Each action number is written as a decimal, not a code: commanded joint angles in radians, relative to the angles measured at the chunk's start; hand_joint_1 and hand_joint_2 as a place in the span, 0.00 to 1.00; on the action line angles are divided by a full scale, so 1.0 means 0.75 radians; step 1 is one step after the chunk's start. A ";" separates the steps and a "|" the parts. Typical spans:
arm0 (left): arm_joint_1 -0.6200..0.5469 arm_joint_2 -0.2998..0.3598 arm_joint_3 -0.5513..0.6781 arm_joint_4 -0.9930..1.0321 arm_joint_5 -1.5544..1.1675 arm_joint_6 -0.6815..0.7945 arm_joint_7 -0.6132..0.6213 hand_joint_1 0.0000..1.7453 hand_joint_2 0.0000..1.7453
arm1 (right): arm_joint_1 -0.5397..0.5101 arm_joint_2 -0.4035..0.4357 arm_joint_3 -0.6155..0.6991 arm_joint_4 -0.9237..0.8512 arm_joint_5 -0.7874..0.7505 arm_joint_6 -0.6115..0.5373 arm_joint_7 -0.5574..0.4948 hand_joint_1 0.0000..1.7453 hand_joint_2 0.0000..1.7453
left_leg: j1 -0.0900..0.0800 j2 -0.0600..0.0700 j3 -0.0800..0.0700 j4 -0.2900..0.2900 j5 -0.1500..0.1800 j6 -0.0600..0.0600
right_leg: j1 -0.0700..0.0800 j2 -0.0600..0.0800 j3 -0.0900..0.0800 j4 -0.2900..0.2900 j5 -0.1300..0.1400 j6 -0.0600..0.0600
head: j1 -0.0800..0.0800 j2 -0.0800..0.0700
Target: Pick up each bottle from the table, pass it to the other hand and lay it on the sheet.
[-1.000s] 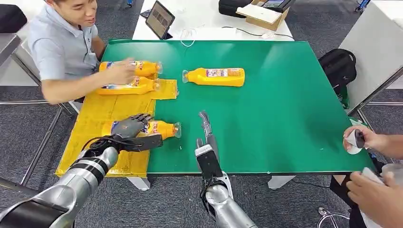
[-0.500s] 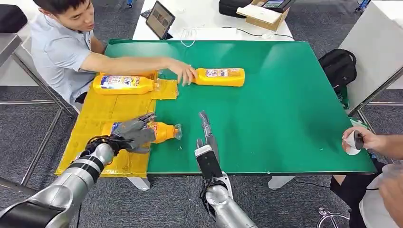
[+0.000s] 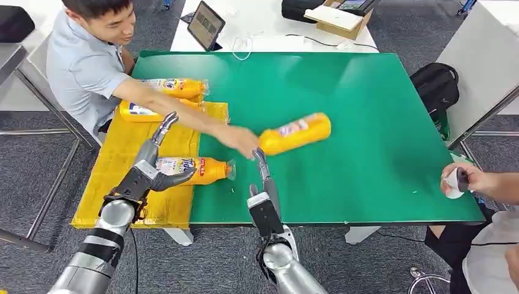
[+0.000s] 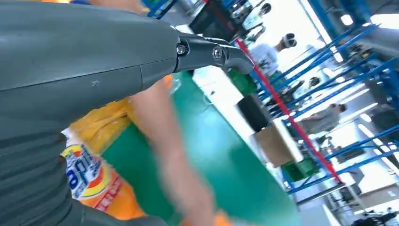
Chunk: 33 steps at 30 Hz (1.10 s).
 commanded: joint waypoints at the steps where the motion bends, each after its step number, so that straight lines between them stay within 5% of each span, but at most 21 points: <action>1: 0.007 -0.011 0.051 -0.068 0.017 -0.007 0.005 0.00 1.00 | -0.033 -0.033 0.029 0.059 -0.002 -0.001 0.001 0.00 0.00 | 0.001 0.000 0.003 0.000 -0.001 -0.001 | 0.001 0.000 0.003 0.000 -0.001 -0.002 | 0.000 0.000; 14: 0.067 -0.016 0.078 -0.242 0.134 0.018 -0.007 0.00 1.00 | -0.016 -0.072 0.056 -0.044 0.025 -0.077 0.001 0.00 0.00 | 0.001 0.001 0.006 0.000 -0.003 -0.001 | 0.001 0.001 0.006 0.000 -0.002 -0.002 | 0.000 0.000; 16: 0.109 -0.046 0.084 -0.296 0.159 0.070 -0.007 0.00 1.00 | -0.026 -0.153 0.144 -0.120 0.150 -0.295 0.001 0.00 0.00 | 0.000 -0.001 0.002 0.000 -0.001 -0.001 | 0.000 0.000 0.003 0.000 -0.001 -0.001 | 0.000 0.000; 20: 0.353 -0.092 0.096 -0.561 0.223 0.212 -0.037 0.00 1.00 | -0.064 -0.191 -0.116 -0.007 0.742 -0.317 0.071 0.00 0.00 | 0.000 0.001 0.007 -0.001 -0.003 0.000 | 0.000 0.001 0.008 -0.002 -0.002 -0.001 | -0.001 0.000; 23: 0.493 -0.096 0.083 -0.703 0.187 0.282 -0.060 0.00 1.00 | -0.109 -0.254 -0.184 0.052 0.906 -0.314 0.206 0.00 0.00 | -0.001 0.004 0.009 -0.002 -0.004 0.001 | 0.000 0.004 0.008 -0.003 -0.002 -0.001 | -0.001 0.000; 26: 0.536 -0.087 0.054 -0.738 0.145 0.321 -0.002 0.00 1.00 | -0.168 -0.310 -0.219 0.192 1.013 -0.289 0.309 0.00 0.00 | -0.001 0.000 0.007 0.000 -0.004 0.001 | -0.001 0.000 0.008 -0.002 -0.003 -0.001 | -0.001 0.000; 33: 0.520 -0.085 0.054 -0.724 0.145 0.327 -0.001 0.00 1.00 | -0.174 -0.297 -0.224 0.216 1.016 -0.303 0.298 0.00 0.00 | -0.001 0.000 0.004 0.000 -0.003 0.000 | -0.001 0.001 0.005 -0.001 -0.002 -0.002 | -0.001 0.000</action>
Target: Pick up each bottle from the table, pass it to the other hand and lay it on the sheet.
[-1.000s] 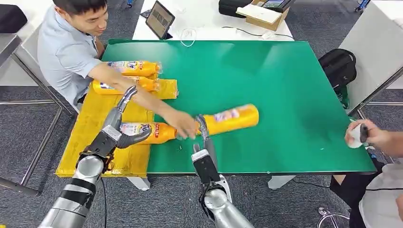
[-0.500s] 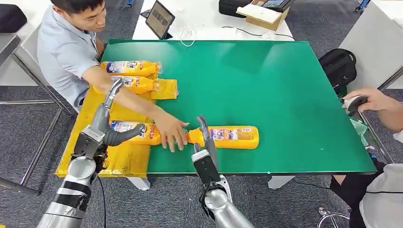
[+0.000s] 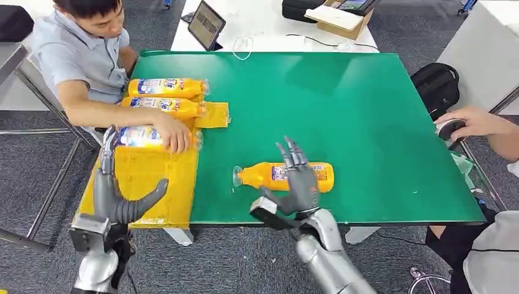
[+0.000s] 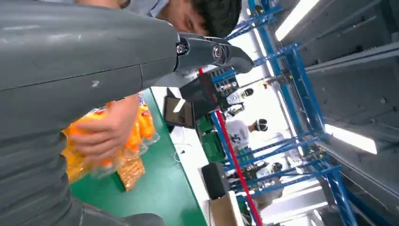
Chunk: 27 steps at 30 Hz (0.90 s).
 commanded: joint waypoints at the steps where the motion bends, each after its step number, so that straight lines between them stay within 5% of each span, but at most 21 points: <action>1: 0.023 -0.013 -0.007 -0.050 -0.005 0.005 0.011 0.00 1.00 | -0.087 -0.045 -0.062 0.179 0.013 -0.002 0.006 0.00 0.00 | 0.001 -0.001 0.004 0.000 -0.001 -0.001 | 0.001 -0.001 0.004 0.000 -0.001 -0.002 | 0.000 0.000; 8: 0.021 -0.014 -0.007 -0.045 -0.006 0.007 0.012 0.00 1.00 | -0.092 -0.047 -0.057 0.190 0.029 -0.002 0.022 0.00 0.00 | 0.001 0.000 0.003 -0.001 0.000 -0.001 | 0.001 0.000 0.002 0.000 -0.001 -0.001 | 0.000 0.000; 9: 0.026 -0.012 -0.011 -0.048 -0.022 0.015 0.014 0.00 1.00 | -0.099 -0.054 -0.052 0.206 0.066 0.008 0.063 0.00 1.00 | 0.001 0.000 0.005 -0.001 -0.001 -0.001 | 0.001 0.000 0.004 0.000 -0.002 -0.002 | 0.000 0.000; 20: 0.027 -0.006 -0.054 -0.006 -0.046 0.005 0.028 0.00 1.00 | -0.195 -0.113 -0.062 0.356 0.198 0.130 0.227 0.00 1.00 | 0.000 0.000 0.002 -0.001 0.000 -0.001 | 0.001 0.000 0.002 0.000 0.000 -0.001 | 0.000 0.000; 23: -0.071 0.000 -0.081 0.090 -0.023 -0.043 0.042 0.00 1.00 | -0.435 -0.091 -0.006 0.629 0.244 0.307 0.296 0.00 1.00 | 0.000 0.002 0.005 0.001 -0.001 -0.001 | 0.001 0.002 0.004 0.002 -0.001 -0.003 | 0.000 0.000; 27: -0.064 0.016 -0.076 0.089 -0.024 -0.056 0.087 0.00 1.00 | -0.501 -0.087 0.047 0.704 0.301 0.420 0.395 0.00 1.00 | 0.000 0.003 0.005 0.001 0.000 -0.001 | 0.001 0.003 0.003 0.002 0.000 -0.002 | 0.000 0.000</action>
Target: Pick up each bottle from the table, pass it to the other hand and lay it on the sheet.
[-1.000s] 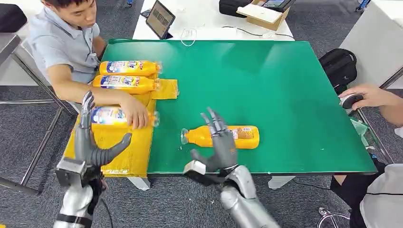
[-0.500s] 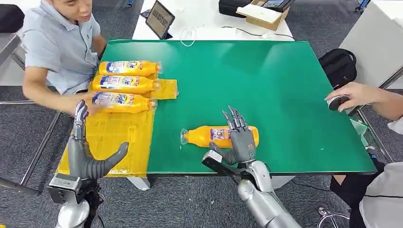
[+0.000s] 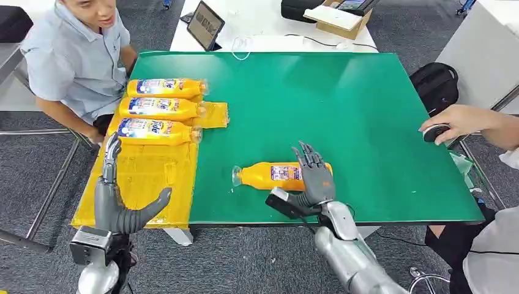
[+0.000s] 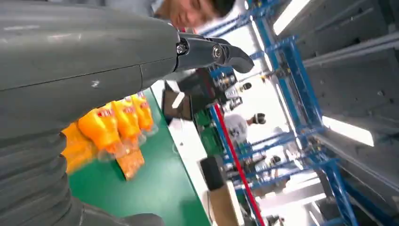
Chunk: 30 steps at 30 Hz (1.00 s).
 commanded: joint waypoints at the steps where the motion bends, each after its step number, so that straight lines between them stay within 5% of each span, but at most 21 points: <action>1: -0.095 0.030 -0.038 0.142 0.009 -0.031 0.060 0.00 1.00 | -0.322 0.004 0.084 0.428 0.082 0.188 0.143 0.00 1.00 | 0.000 0.002 0.004 -0.001 0.000 -0.001 | 0.000 0.001 0.003 0.000 0.000 -0.002 | 0.001 0.000; 17: -0.100 0.040 -0.027 0.166 -0.003 -0.042 0.079 0.00 1.00 | -0.342 -0.020 0.122 0.458 0.128 0.268 0.224 0.00 1.00 | 0.000 -0.001 0.002 -0.001 0.000 -0.001 | 0.000 -0.001 0.002 0.000 -0.001 -0.001 | 0.001 0.000; 24: -0.124 0.055 -0.039 0.209 0.016 -0.077 0.087 0.00 1.00 | -0.375 -0.001 0.130 0.539 0.092 0.456 0.193 0.00 1.00 | 0.000 0.000 0.006 -0.001 -0.001 -0.001 | 0.000 -0.001 0.006 0.000 -0.002 -0.002 | 0.001 0.000; 30: -0.118 0.057 -0.039 0.196 0.016 -0.075 0.086 0.00 1.00 | -0.382 -0.002 0.158 0.550 0.119 0.474 0.237 0.00 1.00 | 0.001 -0.001 0.011 0.001 -0.004 -0.002 | 0.002 -0.001 0.011 0.000 -0.004 -0.004 | 0.001 0.000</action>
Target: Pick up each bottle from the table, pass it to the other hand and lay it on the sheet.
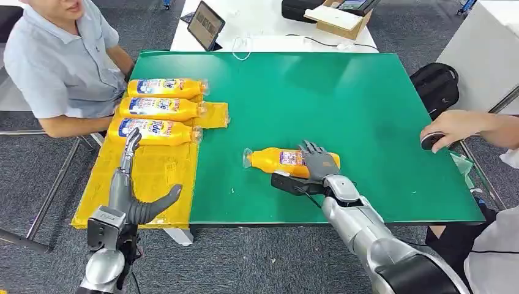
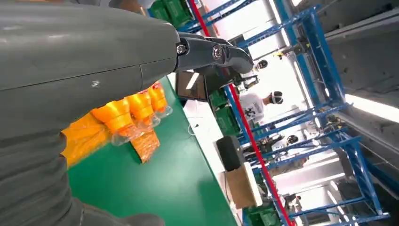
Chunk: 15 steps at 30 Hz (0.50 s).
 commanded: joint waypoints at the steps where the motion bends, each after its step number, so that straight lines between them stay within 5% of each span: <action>1: -0.047 0.042 -0.027 0.084 0.006 -0.001 0.006 0.00 1.00 | -0.068 0.011 0.080 0.166 0.035 0.047 0.068 0.00 1.00 | 0.001 -0.001 0.007 -0.001 -0.002 -0.001 | 0.001 -0.001 0.007 0.000 -0.002 -0.003 | 0.001 0.000; 3: -0.046 0.042 -0.026 0.086 0.006 -0.001 0.008 0.00 1.00 | -0.073 0.011 0.087 0.172 0.042 0.062 0.079 0.02 1.00 | 0.000 0.000 0.004 -0.001 -0.001 -0.001 | 0.000 0.000 0.004 0.000 -0.001 -0.002 | 0.000 0.000; 4: -0.046 0.041 -0.025 0.088 0.006 -0.001 0.009 0.00 1.00 | -0.071 0.010 0.081 0.171 0.035 0.067 0.084 0.32 1.00 | 0.001 0.000 0.007 -0.001 -0.002 -0.001 | 0.001 0.000 0.007 0.000 -0.002 -0.003 | 0.000 0.000; 5: -0.047 0.041 -0.026 0.091 0.006 -0.003 0.010 0.00 1.00 | -0.071 0.005 0.087 0.176 0.038 0.082 0.085 0.79 1.00 | 0.000 -0.001 0.005 -0.001 -0.001 -0.001 | 0.000 -0.001 0.006 -0.001 -0.002 -0.002 | 0.000 0.000; 6: -0.047 0.040 -0.026 0.092 0.006 -0.004 0.010 0.00 1.00 | -0.072 0.004 0.087 0.178 0.037 0.087 0.085 0.97 1.00 | 0.001 -0.001 0.008 -0.001 -0.002 -0.002 | 0.001 -0.001 0.008 -0.001 -0.002 -0.003 | 0.000 0.000; 15: -0.043 0.039 -0.030 0.093 0.009 -0.012 0.011 0.00 1.00 | -0.068 -0.003 0.088 0.189 0.034 0.121 0.088 1.00 1.00 | 0.001 -0.002 0.009 -0.001 -0.002 -0.001 | 0.001 -0.002 0.009 -0.001 -0.002 -0.003 | 0.000 0.000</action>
